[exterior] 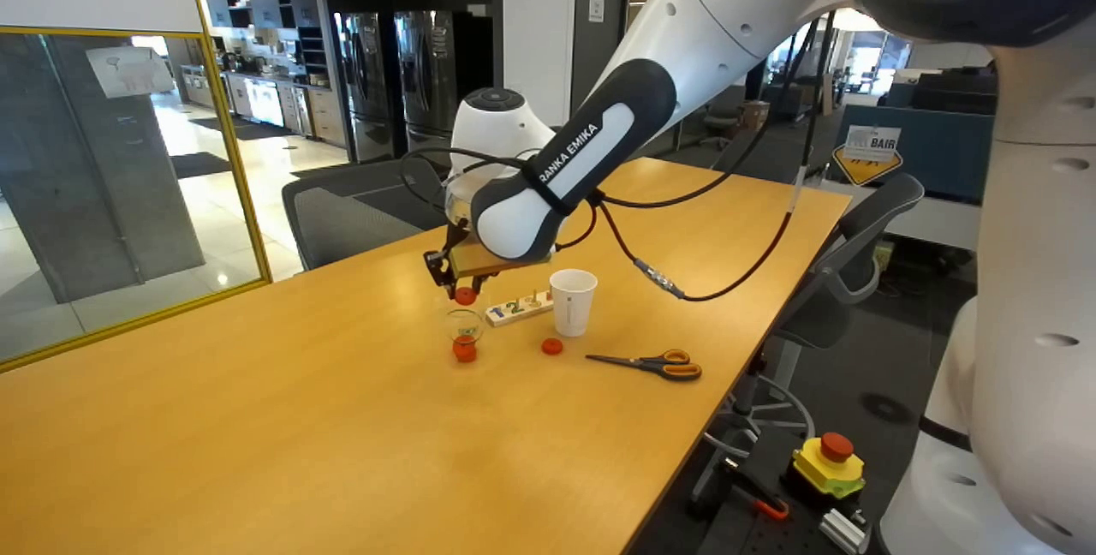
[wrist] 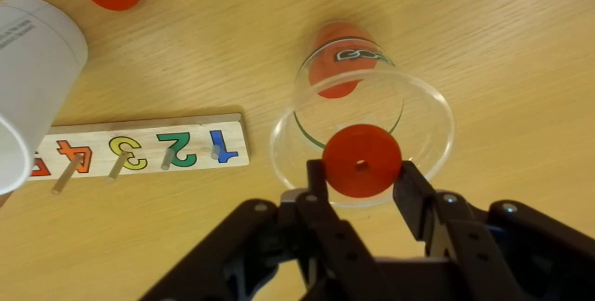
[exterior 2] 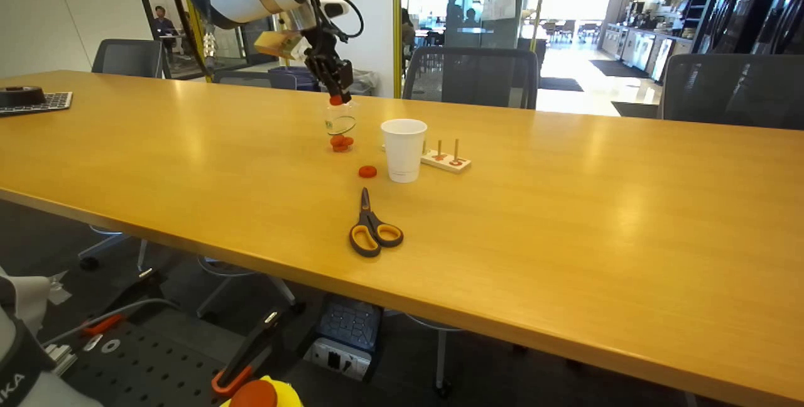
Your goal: Pick up the coloured tiles and put them in the cups
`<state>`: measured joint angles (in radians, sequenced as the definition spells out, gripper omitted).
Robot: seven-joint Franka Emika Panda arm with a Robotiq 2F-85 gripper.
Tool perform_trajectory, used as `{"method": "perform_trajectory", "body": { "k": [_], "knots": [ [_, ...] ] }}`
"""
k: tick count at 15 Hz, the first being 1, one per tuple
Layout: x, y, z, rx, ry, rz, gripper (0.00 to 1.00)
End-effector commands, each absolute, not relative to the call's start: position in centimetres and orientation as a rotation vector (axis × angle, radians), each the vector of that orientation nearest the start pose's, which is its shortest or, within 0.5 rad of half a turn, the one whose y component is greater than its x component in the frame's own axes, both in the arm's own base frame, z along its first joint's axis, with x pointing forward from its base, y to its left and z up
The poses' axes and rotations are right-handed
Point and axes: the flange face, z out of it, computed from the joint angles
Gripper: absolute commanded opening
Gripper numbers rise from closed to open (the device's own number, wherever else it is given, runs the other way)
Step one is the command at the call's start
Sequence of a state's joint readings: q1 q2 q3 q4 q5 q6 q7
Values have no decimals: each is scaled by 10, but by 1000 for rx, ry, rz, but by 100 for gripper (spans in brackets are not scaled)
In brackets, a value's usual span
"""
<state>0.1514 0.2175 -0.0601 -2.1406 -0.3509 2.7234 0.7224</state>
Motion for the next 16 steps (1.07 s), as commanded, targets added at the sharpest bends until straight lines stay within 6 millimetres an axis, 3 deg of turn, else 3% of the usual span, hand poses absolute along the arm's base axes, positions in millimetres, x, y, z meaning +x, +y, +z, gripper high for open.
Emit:
{"method": "perform_trajectory", "body": {
  "k": [1,2,4,7,12,16],
  "knots": [
    [605,67,342,-3095,511,-653,24],
    [605,67,341,-3102,521,-646,66],
    [606,63,344,-3109,534,-645,73],
    [610,43,363,-3084,613,-684,96],
    [602,-15,400,-2996,933,-768,100],
    [595,-43,402,-2974,1295,-714,100]
  ]
}}
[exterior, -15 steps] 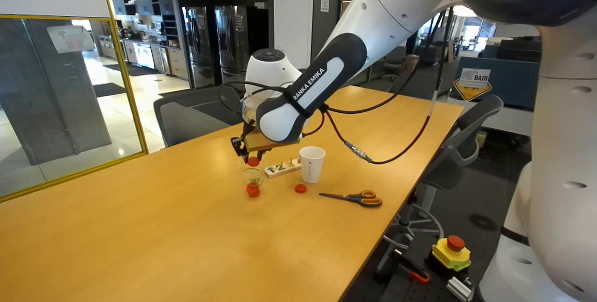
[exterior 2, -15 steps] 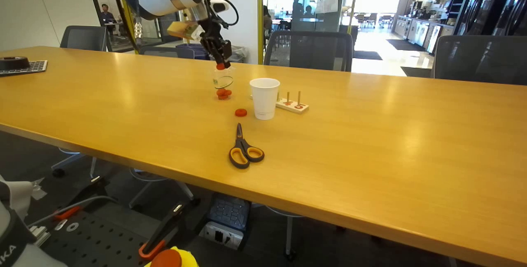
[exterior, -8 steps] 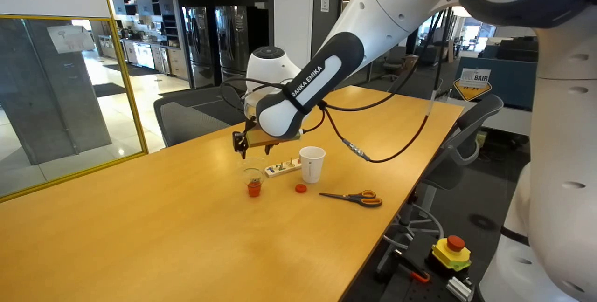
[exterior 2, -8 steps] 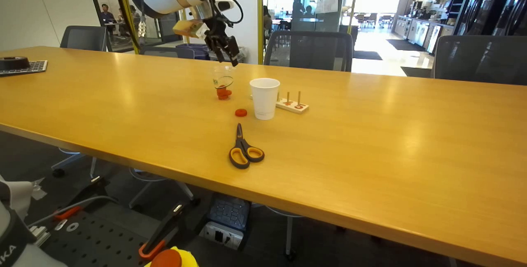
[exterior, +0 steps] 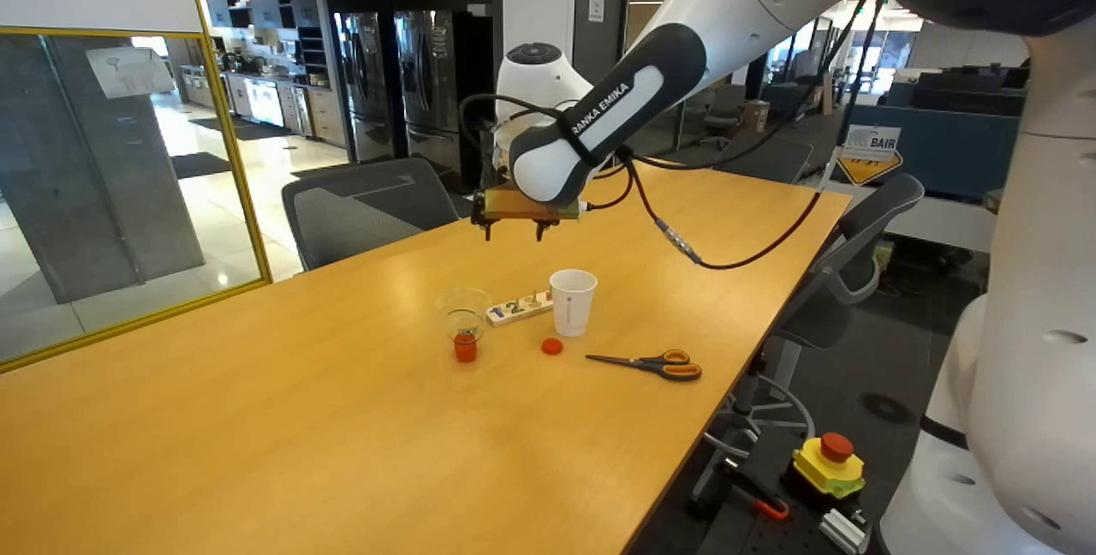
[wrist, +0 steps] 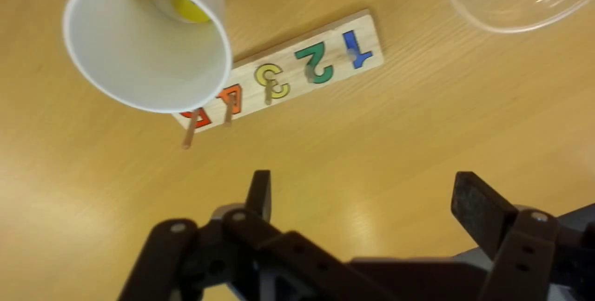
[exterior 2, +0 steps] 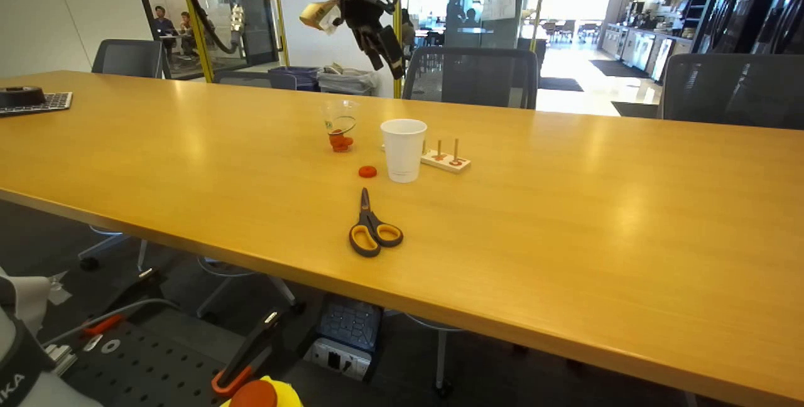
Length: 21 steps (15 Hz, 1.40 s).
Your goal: Pick up the coloured tiles and put them in the cups
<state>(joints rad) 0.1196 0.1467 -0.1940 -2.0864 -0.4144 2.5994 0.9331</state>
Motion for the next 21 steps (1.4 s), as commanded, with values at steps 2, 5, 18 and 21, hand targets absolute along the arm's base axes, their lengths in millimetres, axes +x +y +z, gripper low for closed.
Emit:
{"method": "perform_trajectory", "body": {
  "k": [2,5,18,21],
  "knots": [
    [591,-46,394,-2969,1469,-614,100],
    [584,-39,381,-2932,1710,-446,100],
    [575,-18,356,-2600,1943,63,100],
    [578,-26,339,-2543,1962,122,100]
  ]
}}
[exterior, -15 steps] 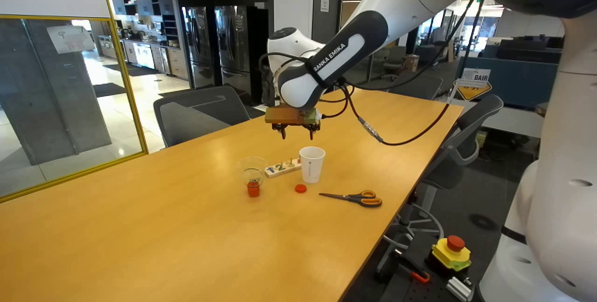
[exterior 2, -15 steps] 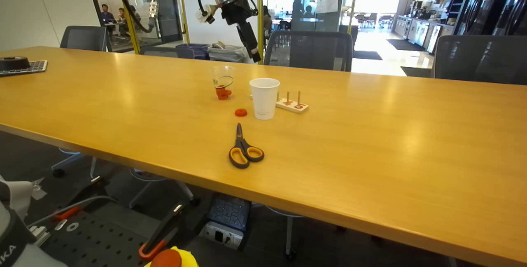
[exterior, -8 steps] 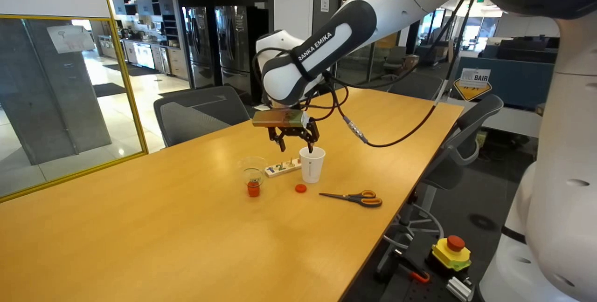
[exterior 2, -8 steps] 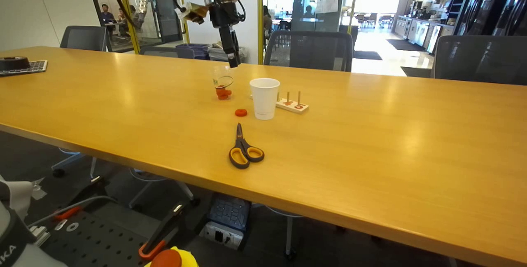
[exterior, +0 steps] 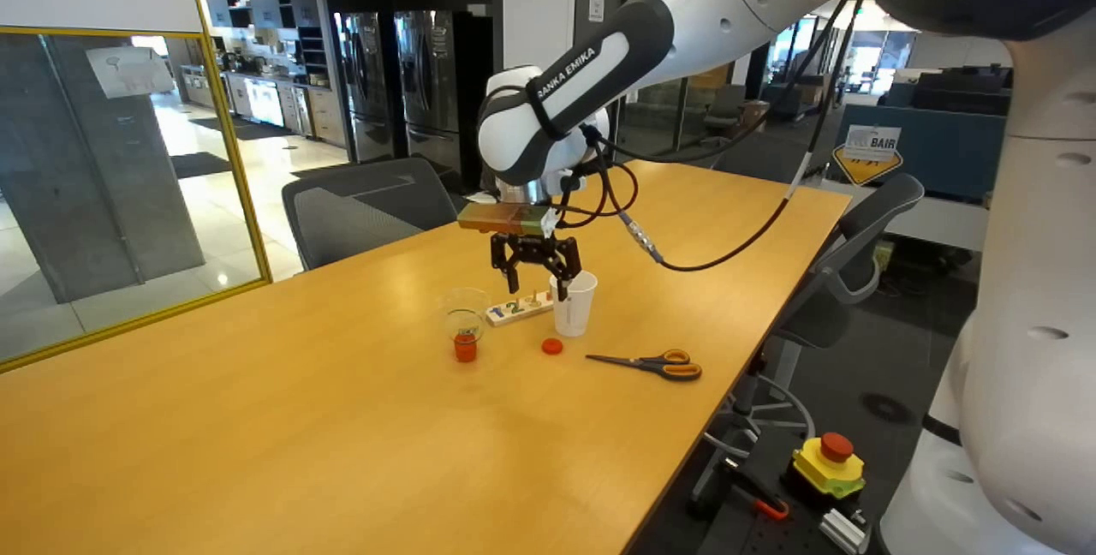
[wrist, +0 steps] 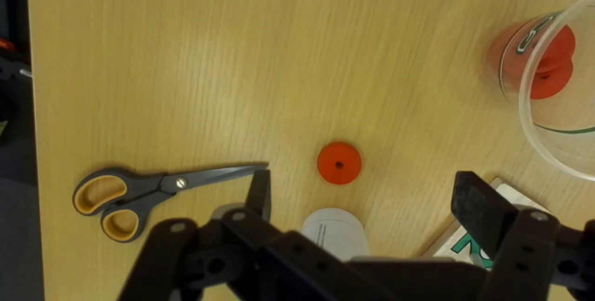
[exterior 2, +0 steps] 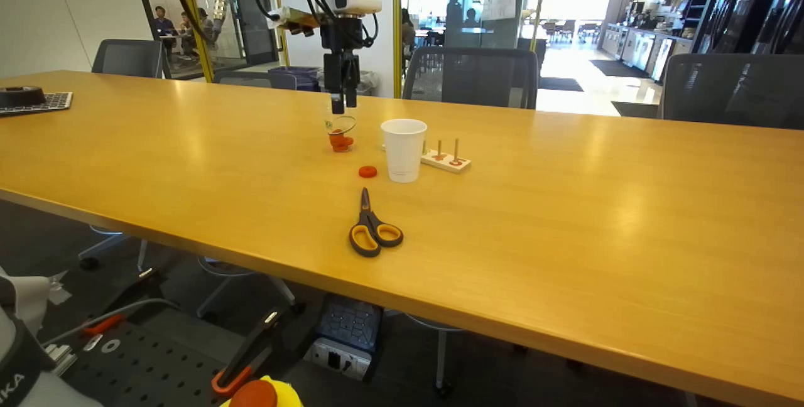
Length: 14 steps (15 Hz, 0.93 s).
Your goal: Pick up the coloured tiles and put them in the cups
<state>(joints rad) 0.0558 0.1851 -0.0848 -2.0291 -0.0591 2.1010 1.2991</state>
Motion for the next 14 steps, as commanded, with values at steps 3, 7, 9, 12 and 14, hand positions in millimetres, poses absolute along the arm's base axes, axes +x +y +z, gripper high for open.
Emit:
{"method": "perform_trajectory", "body": {
  "k": [3,7,9,12,14],
  "knots": [
    [583,-35,319,-2532,1945,121,100],
    [591,-52,297,-2499,1884,48,100],
    [593,-59,290,-2500,1843,-12,100],
    [592,-71,282,-2501,1788,-62,100],
    [586,-76,279,-2517,1755,-55,100]
  ]
}}
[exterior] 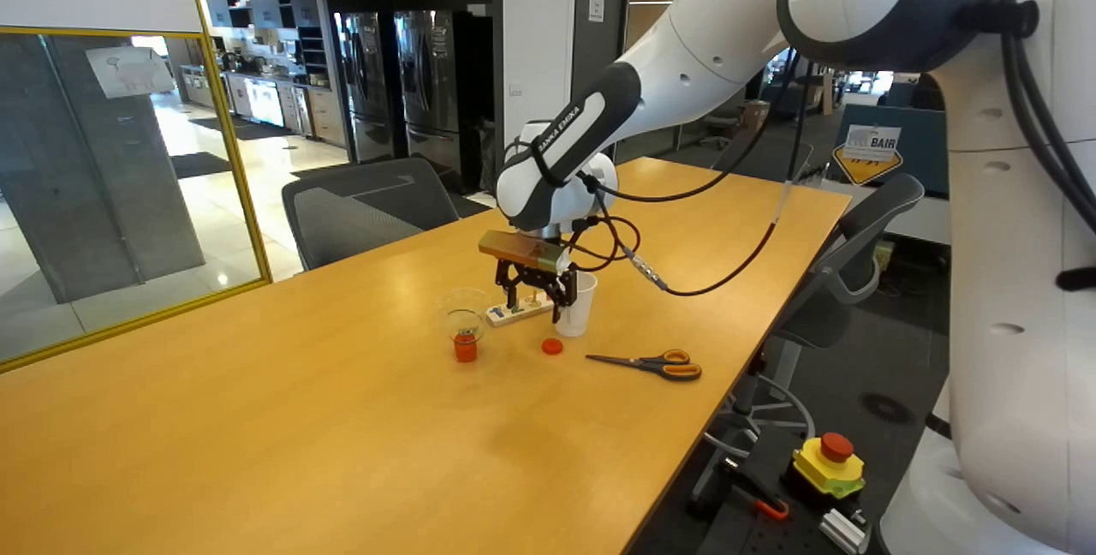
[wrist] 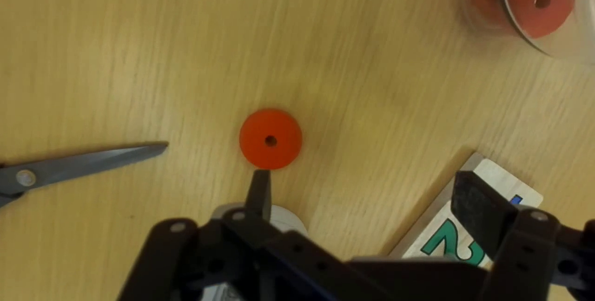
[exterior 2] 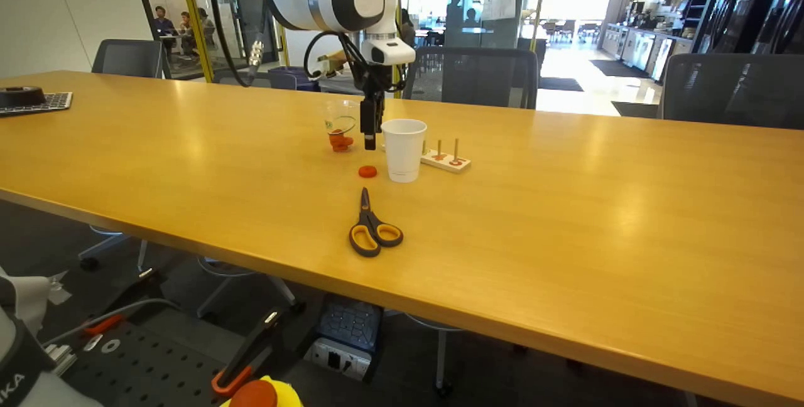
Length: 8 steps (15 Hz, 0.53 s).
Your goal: Pick up the coloured tiles and put them in the cups
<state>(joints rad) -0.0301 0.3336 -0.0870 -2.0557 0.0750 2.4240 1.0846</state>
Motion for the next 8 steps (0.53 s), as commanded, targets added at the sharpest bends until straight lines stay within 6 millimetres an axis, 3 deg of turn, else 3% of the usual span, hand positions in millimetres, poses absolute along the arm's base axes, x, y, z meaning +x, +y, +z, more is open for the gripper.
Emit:
{"method": "perform_trajectory", "body": {
  "k": [1,8],
  "knots": [
    [584,-77,278,-2532,1738,-45,100],
    [564,-72,268,-2644,1611,6,100]
  ]
}}
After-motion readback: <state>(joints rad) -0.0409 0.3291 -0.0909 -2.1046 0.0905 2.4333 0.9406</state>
